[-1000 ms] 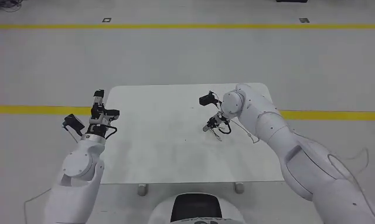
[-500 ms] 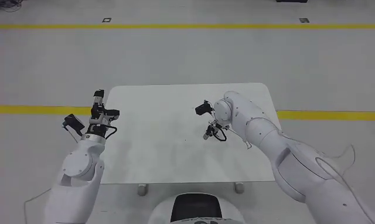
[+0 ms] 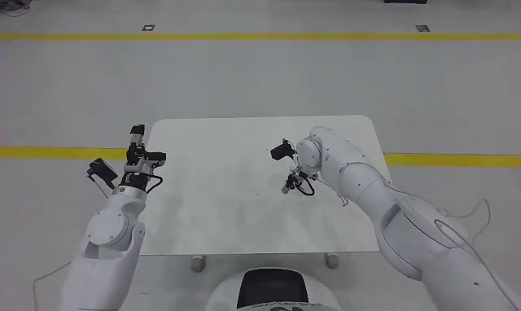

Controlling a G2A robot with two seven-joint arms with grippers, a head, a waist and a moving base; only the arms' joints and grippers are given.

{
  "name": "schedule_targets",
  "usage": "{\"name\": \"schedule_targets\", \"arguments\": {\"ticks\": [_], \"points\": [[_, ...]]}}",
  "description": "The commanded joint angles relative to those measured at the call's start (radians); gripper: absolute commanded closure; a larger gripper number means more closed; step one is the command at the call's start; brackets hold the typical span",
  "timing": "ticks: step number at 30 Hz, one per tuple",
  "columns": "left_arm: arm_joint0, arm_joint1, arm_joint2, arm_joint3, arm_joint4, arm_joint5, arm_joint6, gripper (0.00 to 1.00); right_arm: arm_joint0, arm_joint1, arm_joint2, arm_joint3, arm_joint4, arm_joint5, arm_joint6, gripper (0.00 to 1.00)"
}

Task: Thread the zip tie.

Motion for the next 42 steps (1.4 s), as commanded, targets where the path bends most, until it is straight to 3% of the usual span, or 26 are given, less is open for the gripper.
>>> {"name": "schedule_targets", "arguments": {"ticks": [1,12,24,38,40,41,42], "points": [[0.000,0.000,0.000,0.000,0.000,0.000,0.000,0.00,0.000,0.000,0.000,0.000,0.000,0.000,0.000,0.00],[0.000,0.000,0.000,0.000,0.000,0.000,0.000,0.00,-0.018,-0.001,-0.001,0.007,-0.015,-0.003,-0.036,0.00],[0.000,0.000,0.000,0.000,0.000,0.000,0.000,0.00,-0.020,-0.022,0.011,0.080,-0.026,-0.016,-0.100,0.00],[0.000,0.000,0.000,0.000,0.000,0.000,0.000,0.00,-0.038,-0.013,0.015,0.050,-0.068,0.003,-0.139,0.00],[0.000,0.000,0.000,0.000,0.000,0.000,0.000,0.00,-0.041,-0.009,0.020,0.042,-0.073,0.008,-0.139,0.37],[0.000,0.000,0.000,0.000,0.000,0.000,0.000,0.00,-0.043,-0.006,0.024,0.036,-0.077,0.012,-0.140,0.51],[0.000,0.000,0.000,0.000,0.000,0.000,0.000,0.00,-0.044,-0.004,0.027,0.032,-0.082,0.018,-0.143,0.54]]}}
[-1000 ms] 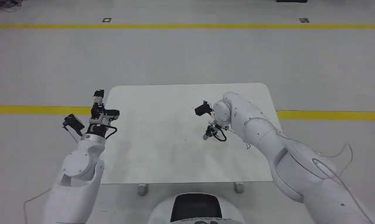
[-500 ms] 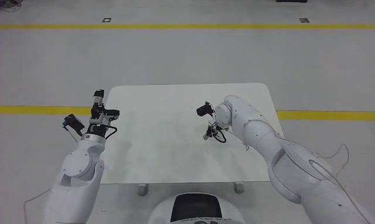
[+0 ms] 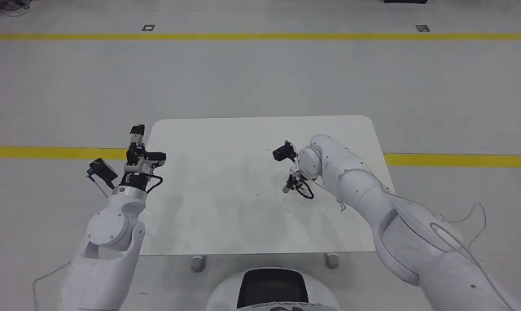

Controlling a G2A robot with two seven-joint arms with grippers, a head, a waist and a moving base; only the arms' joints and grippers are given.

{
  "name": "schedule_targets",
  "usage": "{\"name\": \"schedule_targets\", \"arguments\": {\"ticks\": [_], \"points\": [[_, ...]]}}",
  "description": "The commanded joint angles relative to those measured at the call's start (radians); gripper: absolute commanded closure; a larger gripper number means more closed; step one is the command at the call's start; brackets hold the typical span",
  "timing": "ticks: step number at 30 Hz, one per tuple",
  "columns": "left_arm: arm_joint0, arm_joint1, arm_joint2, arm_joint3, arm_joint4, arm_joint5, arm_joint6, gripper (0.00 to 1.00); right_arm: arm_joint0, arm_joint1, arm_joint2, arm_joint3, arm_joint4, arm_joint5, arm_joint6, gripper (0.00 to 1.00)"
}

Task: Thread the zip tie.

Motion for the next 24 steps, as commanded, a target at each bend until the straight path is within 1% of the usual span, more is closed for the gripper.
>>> {"name": "schedule_targets", "arguments": {"ticks": [1,3,8,12,17,21,24], "points": [[0.000,0.000,0.000,0.000,0.000,0.000,0.000,0.00,-0.004,0.004,0.005,-0.009,-0.006,0.010,-0.006,0.56],[0.000,0.000,0.000,0.000,0.000,0.000,0.000,0.00,-0.008,0.009,0.013,-0.022,-0.012,0.019,-0.011,0.57],[0.000,0.000,0.000,0.000,0.000,0.000,0.000,0.00,-0.020,0.027,0.036,-0.056,-0.028,0.030,-0.012,0.66],[0.000,0.000,0.000,0.000,0.000,0.000,0.000,0.00,-0.033,0.041,0.053,-0.088,-0.042,0.043,-0.005,0.71],[0.000,0.000,0.000,0.000,0.000,0.000,0.000,0.00,-0.051,0.057,0.074,-0.122,-0.057,0.058,0.002,0.75],[0.000,0.000,0.000,0.000,0.000,0.000,0.000,0.00,-0.064,0.063,0.091,-0.126,-0.060,0.079,-0.012,0.73],[0.000,0.000,0.000,0.000,0.000,0.000,0.000,0.00,-0.071,0.064,0.101,-0.122,-0.060,0.080,-0.023,0.77]]}}
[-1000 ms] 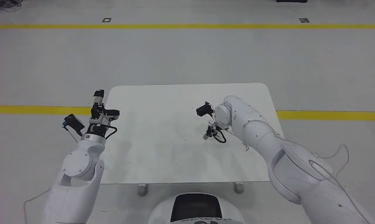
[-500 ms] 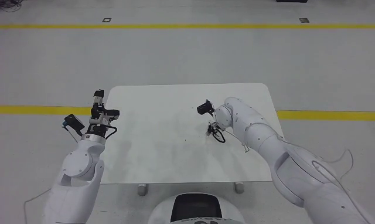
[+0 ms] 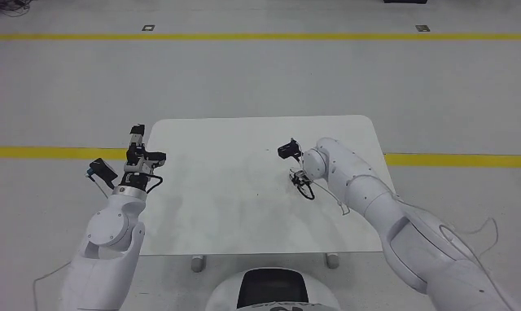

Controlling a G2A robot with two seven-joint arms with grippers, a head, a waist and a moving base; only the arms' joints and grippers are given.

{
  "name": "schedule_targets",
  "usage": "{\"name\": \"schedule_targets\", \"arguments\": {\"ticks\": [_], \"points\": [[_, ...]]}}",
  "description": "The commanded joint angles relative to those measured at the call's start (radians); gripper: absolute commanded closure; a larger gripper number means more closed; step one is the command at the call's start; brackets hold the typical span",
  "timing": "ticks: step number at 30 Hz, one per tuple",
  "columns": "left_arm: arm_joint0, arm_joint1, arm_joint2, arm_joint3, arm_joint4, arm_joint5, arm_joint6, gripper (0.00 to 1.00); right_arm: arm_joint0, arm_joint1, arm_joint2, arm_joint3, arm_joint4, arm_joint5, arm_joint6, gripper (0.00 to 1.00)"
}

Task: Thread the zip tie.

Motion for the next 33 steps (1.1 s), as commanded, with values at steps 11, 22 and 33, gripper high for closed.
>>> {"name": "schedule_targets", "arguments": {"ticks": [11,22,33], "points": [[0.000,0.000,0.000,0.000,0.000,0.000,0.000,0.00,-0.003,-0.022,0.002,0.052,0.002,-0.019,-0.002,0.80],[0.000,0.000,0.000,0.000,0.000,0.000,0.000,0.00,0.017,-0.065,-0.013,0.146,0.017,-0.043,0.018,0.85],[0.000,0.000,0.000,0.000,0.000,0.000,0.000,0.00,0.040,-0.106,-0.020,0.226,0.026,-0.057,-0.007,0.83]]}}
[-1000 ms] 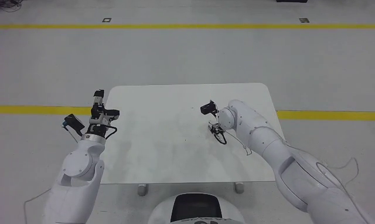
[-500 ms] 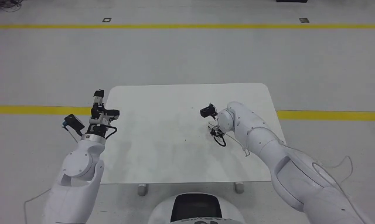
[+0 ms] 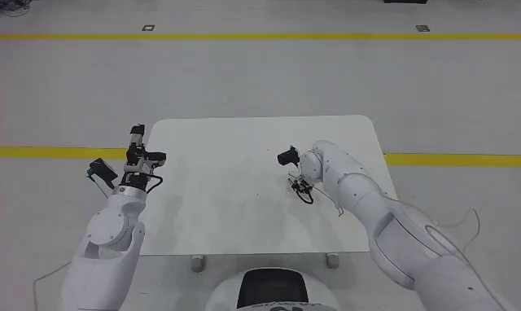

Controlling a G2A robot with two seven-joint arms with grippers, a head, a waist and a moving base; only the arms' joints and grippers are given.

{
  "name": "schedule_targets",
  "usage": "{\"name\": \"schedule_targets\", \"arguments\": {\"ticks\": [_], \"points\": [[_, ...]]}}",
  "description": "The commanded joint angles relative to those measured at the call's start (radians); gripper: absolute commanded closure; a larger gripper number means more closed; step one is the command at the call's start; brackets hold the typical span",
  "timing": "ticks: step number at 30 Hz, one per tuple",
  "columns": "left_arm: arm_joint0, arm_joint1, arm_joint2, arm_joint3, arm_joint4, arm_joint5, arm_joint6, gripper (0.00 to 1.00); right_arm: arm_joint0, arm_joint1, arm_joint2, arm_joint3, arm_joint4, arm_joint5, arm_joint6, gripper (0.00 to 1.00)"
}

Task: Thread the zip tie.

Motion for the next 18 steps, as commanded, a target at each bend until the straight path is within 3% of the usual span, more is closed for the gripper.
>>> {"name": "schedule_targets", "arguments": {"ticks": [1,18], "points": [[0.000,0.000,0.000,0.000,0.000,0.000,0.000,0.00,0.000,-0.005,-0.001,0.010,-0.004,0.005,-0.019,0.83],[0.000,0.000,0.000,0.000,0.000,0.000,0.000,0.00,0.003,-0.055,-0.016,0.097,-0.044,0.023,-0.099,0.91]]}}
